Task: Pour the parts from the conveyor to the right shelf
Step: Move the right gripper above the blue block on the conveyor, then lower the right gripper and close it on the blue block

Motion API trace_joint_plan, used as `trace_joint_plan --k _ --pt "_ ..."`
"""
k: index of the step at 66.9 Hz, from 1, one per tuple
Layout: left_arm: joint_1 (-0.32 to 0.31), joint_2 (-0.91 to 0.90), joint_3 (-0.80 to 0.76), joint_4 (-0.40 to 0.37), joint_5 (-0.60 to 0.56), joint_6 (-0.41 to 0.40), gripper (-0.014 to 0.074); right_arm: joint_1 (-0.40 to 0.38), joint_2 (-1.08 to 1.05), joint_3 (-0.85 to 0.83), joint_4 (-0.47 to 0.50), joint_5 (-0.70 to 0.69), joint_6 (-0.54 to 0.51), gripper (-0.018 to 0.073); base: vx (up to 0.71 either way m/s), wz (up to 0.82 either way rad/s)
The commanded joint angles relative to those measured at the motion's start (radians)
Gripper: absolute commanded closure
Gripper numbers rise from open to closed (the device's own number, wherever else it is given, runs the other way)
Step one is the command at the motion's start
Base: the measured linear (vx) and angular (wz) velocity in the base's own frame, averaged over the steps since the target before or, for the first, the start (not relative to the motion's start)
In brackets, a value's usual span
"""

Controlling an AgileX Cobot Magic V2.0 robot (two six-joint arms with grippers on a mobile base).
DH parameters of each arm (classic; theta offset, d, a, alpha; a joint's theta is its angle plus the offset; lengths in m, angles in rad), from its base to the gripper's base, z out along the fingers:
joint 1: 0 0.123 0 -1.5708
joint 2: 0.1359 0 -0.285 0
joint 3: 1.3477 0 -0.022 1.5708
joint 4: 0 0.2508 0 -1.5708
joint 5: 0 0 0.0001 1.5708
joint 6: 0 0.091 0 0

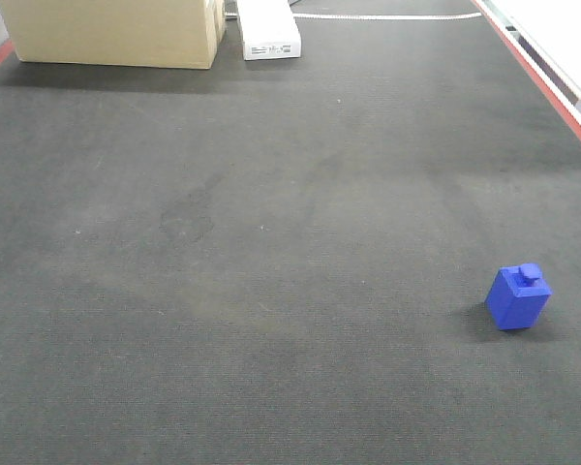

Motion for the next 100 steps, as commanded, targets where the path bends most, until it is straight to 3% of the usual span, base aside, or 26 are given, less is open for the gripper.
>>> trace_joint_plan --k 1,17,40,51,74,83,100 --pt "-0.005 -0.008 0.022 -0.009 -0.075 -0.004 0.0603 0.0 0.127 -0.088 -0.011 0.014 -0.005 0.0568 0.0 0.0" --pt "-0.005 -0.008 0.022 -0.009 -0.075 -0.004 0.0603 0.0 0.323 -0.13 -0.009 0.112 -0.005 0.0568 0.0 0.0" --pt "-0.005 -0.008 0.022 -0.009 -0.075 -0.004 0.0603 0.0 0.378 -0.13 0.001 0.169 0.008 0.0542 0.0 0.0" --pt "-0.005 -0.008 0.022 -0.009 -0.075 -0.004 0.0603 0.001 0.378 -0.132 -0.002 0.199 0.007 0.0432 0.0 0.0" --pt "-0.005 -0.008 0.022 -0.009 -0.075 -0.004 0.0603 0.002 0.409 -0.19 -0.01 0.249 0.006 0.0039 0.0 0.0" --pt "-0.005 -0.008 0.022 -0.009 -0.075 -0.004 0.0603 0.002 0.485 -0.277 -0.008 0.313 0.007 -0.0014 0.0 0.0" --pt "-0.005 -0.008 0.022 -0.009 -0.075 -0.004 0.0603 0.002 0.766 -0.529 0.017 0.521 0.004 -0.0015 0.0 0.0"
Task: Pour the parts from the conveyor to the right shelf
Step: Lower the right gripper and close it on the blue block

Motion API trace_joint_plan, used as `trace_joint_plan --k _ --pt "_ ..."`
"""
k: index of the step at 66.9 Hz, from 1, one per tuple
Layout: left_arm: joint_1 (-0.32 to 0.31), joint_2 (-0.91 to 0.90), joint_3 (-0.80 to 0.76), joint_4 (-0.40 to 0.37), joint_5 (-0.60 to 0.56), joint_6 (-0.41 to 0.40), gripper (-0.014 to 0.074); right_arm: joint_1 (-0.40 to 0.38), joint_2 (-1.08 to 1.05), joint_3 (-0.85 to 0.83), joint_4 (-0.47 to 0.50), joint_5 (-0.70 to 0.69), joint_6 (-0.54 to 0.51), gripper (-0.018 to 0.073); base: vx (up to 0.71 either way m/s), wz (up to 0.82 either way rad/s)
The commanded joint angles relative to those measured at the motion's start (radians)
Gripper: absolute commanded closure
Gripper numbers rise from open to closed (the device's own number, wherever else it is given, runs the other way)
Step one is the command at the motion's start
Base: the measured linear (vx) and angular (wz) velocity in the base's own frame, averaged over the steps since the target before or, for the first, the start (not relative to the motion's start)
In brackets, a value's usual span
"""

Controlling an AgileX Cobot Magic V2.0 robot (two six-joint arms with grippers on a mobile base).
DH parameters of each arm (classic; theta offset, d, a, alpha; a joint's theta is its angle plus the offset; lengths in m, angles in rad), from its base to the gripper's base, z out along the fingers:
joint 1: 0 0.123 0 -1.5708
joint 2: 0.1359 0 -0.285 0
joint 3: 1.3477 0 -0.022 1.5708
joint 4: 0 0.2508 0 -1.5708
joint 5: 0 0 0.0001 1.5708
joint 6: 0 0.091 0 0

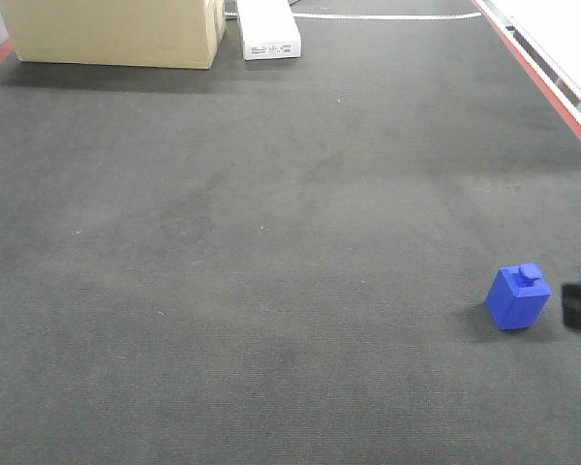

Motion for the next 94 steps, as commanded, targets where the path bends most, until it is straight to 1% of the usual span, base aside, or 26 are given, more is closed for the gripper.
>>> trace_joint_plan --k 1,17,27,38,56,83,90,94 --pt "-0.005 -0.008 0.022 -0.009 -0.075 -0.004 0.0603 0.002 0.101 -0.131 0.001 0.046 -0.005 -0.0015 0.0 0.0" --pt "-0.005 -0.008 0.022 -0.009 -0.075 -0.004 0.0603 0.0 0.365 -0.416 0.004 0.268 -0.011 -0.0015 0.0 0.0" --pt "-0.005 -0.008 0.022 -0.009 -0.075 -0.004 0.0603 0.001 0.509 -0.552 0.007 0.36 -0.042 -0.0015 0.0 0.0" --pt "-0.005 -0.008 0.022 -0.009 -0.075 -0.004 0.0603 0.001 0.628 -0.654 0.007 0.433 -0.077 -0.0014 0.0 0.0" --pt "-0.005 -0.008 0.022 -0.009 -0.075 -0.004 0.0603 0.001 0.764 -0.682 0.002 0.462 -0.094 -0.0012 0.0 0.0" --pt "-0.005 -0.008 0.022 -0.009 -0.075 -0.004 0.0603 0.001 0.904 -0.682 -0.001 0.408 -0.094 -0.001 0.0 0.0" --pt "-0.005 -0.008 0.022 -0.009 -0.075 -0.004 0.0603 0.001 0.932 -0.682 -0.003 0.4 -0.094 0.003 0.0 0.0" --pt "-0.005 -0.008 0.022 -0.009 -0.075 -0.004 0.0603 0.001 0.937 -0.682 -0.009 0.399 -0.094 0.0092 0.0 0.0"
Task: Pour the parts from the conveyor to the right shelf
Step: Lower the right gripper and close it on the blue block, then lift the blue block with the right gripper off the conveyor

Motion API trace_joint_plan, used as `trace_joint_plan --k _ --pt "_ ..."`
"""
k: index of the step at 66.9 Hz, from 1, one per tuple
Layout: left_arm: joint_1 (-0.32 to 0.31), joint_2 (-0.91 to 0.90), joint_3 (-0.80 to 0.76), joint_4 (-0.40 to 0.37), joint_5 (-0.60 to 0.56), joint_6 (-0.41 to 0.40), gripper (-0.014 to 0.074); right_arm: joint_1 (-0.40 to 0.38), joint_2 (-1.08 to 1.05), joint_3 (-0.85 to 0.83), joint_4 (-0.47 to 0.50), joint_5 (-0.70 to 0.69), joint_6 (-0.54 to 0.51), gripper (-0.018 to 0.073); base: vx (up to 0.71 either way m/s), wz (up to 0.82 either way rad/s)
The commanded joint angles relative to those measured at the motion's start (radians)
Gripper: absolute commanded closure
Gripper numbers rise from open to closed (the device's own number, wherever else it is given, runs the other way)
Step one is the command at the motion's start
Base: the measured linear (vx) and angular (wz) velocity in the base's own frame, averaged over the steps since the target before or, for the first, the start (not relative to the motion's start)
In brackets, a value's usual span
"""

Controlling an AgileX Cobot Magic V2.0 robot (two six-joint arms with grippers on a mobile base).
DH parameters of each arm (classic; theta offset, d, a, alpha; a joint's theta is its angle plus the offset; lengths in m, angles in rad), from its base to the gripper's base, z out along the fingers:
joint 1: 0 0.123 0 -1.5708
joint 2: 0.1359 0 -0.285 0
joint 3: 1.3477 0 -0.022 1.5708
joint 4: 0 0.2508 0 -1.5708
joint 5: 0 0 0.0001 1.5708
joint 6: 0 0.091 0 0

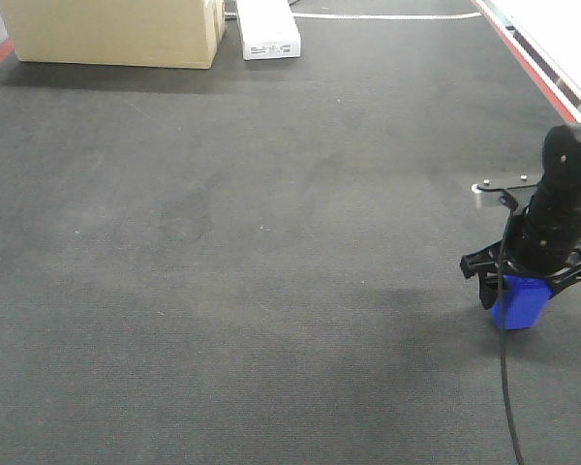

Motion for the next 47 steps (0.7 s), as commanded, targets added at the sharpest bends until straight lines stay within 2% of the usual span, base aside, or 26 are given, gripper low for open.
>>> trace_joint_plan --k 1,13,20,30,47 --pt "-0.005 -0.008 0.022 -0.009 -0.075 -0.004 0.0603 0.001 -0.037 -0.031 -0.02 -0.018 -0.009 0.011 0.0 0.0" --pt "-0.005 -0.008 0.022 -0.009 -0.075 -0.004 0.0603 0.001 -0.081 -0.031 -0.06 -0.059 0.022 0.0405 0.0 0.0" --pt "-0.005 -0.008 0.022 -0.009 -0.075 -0.004 0.0603 0.001 -0.165 -0.028 -0.042 -0.095 0.025 0.0577 0.0 0.0" --pt "-0.005 -0.008 0.022 -0.009 -0.075 -0.004 0.0603 0.001 -0.326 0.025 0.008 -0.172 0.001 0.0569 0.0 0.0" --pt "-0.005 -0.008 0.022 -0.009 -0.075 -0.004 0.0603 0.002 -0.644 0.239 0.036 -0.324 -0.015 0.0568 0.0 0.0"
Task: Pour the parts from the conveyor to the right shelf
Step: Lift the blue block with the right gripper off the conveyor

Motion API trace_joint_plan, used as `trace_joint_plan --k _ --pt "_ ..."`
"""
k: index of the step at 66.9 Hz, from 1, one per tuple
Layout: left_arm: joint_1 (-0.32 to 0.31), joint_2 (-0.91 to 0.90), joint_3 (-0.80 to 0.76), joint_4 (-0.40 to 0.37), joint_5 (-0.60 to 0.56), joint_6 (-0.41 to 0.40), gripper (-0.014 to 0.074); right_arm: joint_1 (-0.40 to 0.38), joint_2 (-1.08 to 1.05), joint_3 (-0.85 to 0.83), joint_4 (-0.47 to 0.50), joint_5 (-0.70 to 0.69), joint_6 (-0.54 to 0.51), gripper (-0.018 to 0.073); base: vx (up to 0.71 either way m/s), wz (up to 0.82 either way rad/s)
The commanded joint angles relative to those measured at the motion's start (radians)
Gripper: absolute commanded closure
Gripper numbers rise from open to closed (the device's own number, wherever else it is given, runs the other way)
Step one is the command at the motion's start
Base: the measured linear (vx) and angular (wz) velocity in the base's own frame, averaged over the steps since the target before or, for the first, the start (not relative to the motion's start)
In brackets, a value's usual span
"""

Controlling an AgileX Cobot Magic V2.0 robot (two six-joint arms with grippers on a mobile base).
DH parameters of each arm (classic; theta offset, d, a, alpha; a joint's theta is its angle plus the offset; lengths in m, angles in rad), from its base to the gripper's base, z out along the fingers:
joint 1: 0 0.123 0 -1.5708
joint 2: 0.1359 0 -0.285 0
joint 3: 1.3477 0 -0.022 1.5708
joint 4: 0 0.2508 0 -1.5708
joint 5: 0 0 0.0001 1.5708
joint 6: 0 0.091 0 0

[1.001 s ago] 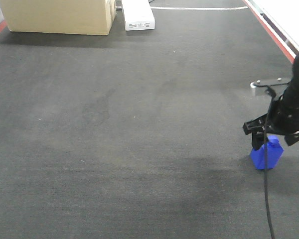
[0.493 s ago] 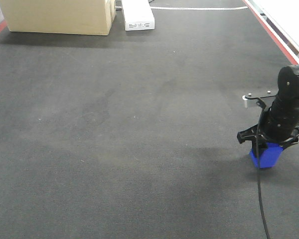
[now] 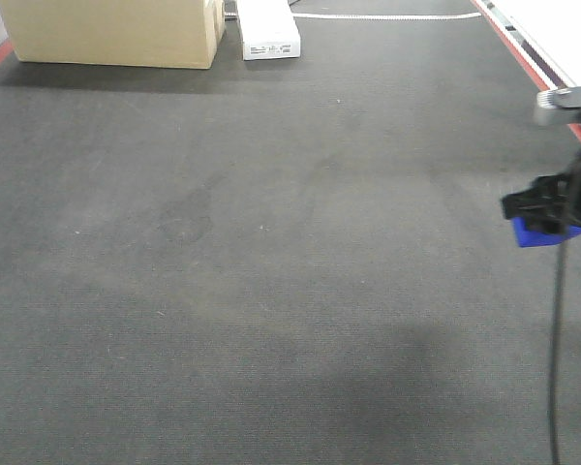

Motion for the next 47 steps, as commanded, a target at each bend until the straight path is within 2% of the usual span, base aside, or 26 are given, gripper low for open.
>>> trace_joint_plan --k 1,27,47 --pt "-0.005 -0.008 0.022 -0.009 -0.075 -0.004 0.0603 0.002 -0.149 0.049 0.005 -0.103 -0.012 0.0568 0.0 0.0" --pt "-0.005 -0.008 0.022 -0.009 -0.075 -0.004 0.0603 0.002 -0.593 0.347 0.051 -0.201 -0.03 0.0564 0.0 0.0" --pt "-0.005 -0.008 0.022 -0.009 -0.075 -0.004 0.0603 0.002 -0.894 0.499 0.058 -0.209 -0.03 0.0564 0.0 0.0"
